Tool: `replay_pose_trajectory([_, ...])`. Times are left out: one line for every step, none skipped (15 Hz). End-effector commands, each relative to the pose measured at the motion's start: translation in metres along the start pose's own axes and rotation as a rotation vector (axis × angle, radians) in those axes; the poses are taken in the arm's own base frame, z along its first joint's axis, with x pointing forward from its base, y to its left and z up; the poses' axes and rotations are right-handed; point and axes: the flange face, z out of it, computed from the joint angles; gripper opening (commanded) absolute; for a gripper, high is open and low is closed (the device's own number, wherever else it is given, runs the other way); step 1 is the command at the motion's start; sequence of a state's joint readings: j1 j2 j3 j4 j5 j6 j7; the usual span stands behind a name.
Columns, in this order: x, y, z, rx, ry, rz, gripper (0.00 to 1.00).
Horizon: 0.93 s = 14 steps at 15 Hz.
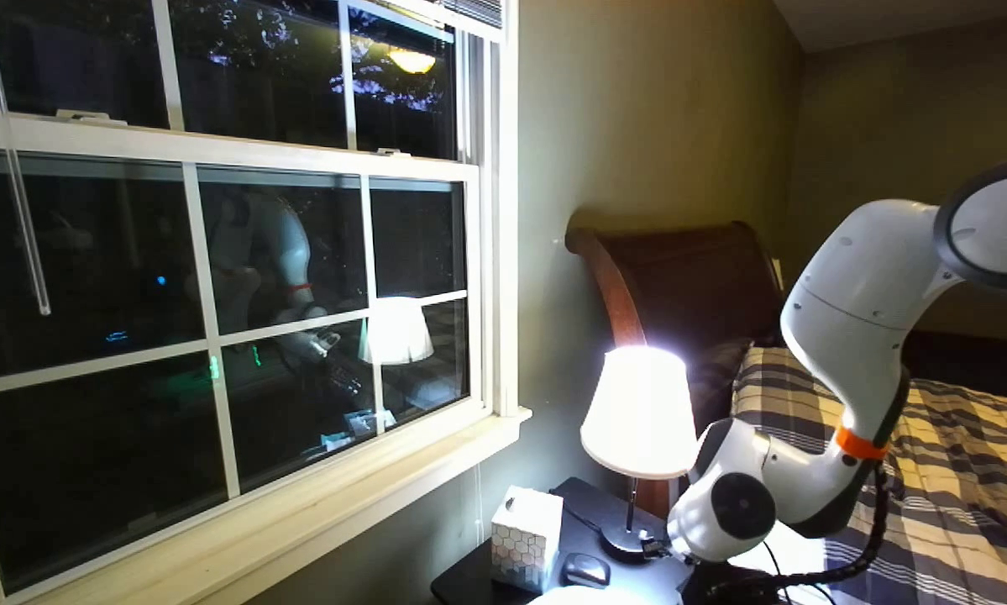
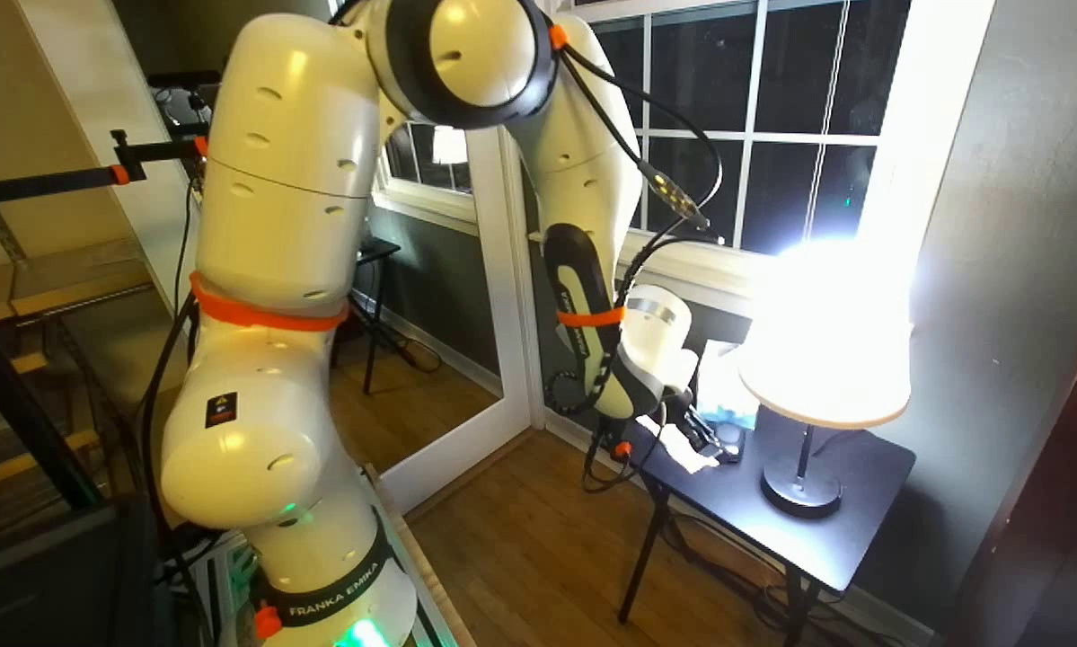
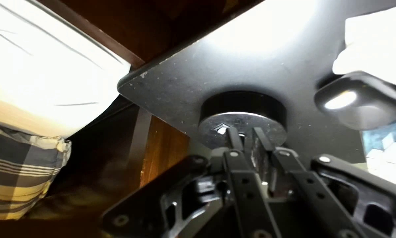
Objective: Turn on the lamp
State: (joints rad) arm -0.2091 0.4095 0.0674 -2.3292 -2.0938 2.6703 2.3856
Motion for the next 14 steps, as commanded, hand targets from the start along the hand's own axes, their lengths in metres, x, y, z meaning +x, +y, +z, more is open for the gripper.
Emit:
replay_pose_trajectory([0.018, 0.034, -0.065, 0.136, -0.134, -0.081, 0.49])
replay_pose_trajectory([0.02, 0.042, -0.074, 0.185, -0.172, -0.099, 0.56])
replay_pose_trajectory([0.024, 0.05, -0.081, 0.236, -0.203, -0.12, 0.63])
replay_pose_trajectory([0.026, 0.057, -0.088, 0.291, -0.229, -0.14, 0.71])
replay_pose_trajectory([0.024, 0.064, -0.09, 0.337, -0.258, -0.161, 0.78])
replay_pose_trajectory([0.022, 0.07, -0.09, 0.383, -0.283, -0.18, 0.87])
replay_pose_trajectory([0.018, 0.073, -0.089, 0.427, -0.307, -0.198, 0.93])
replay_pose_trajectory([0.018, 0.074, -0.089, 0.482, -0.317, -0.213, 1.0])
replay_pose_trajectory([0.016, 0.072, -0.09, 0.53, -0.35, -0.236, 1.0])
replay_pose_trajectory([0.015, 0.071, -0.093, 0.576, -0.376, -0.255, 1.0])
replay_pose_trajectory([0.014, 0.071, -0.097, 0.609, -0.417, -0.279, 1.0])
replay_pose_trajectory([0.015, 0.076, -0.099, 0.56, -0.356, -0.251, 1.0])
replay_pose_trajectory([0.014, 0.076, -0.101, 0.585, -0.38, -0.261, 1.0])
replay_pose_trajectory([0.015, 0.075, -0.101, 0.594, -0.388, -0.268, 1.0])
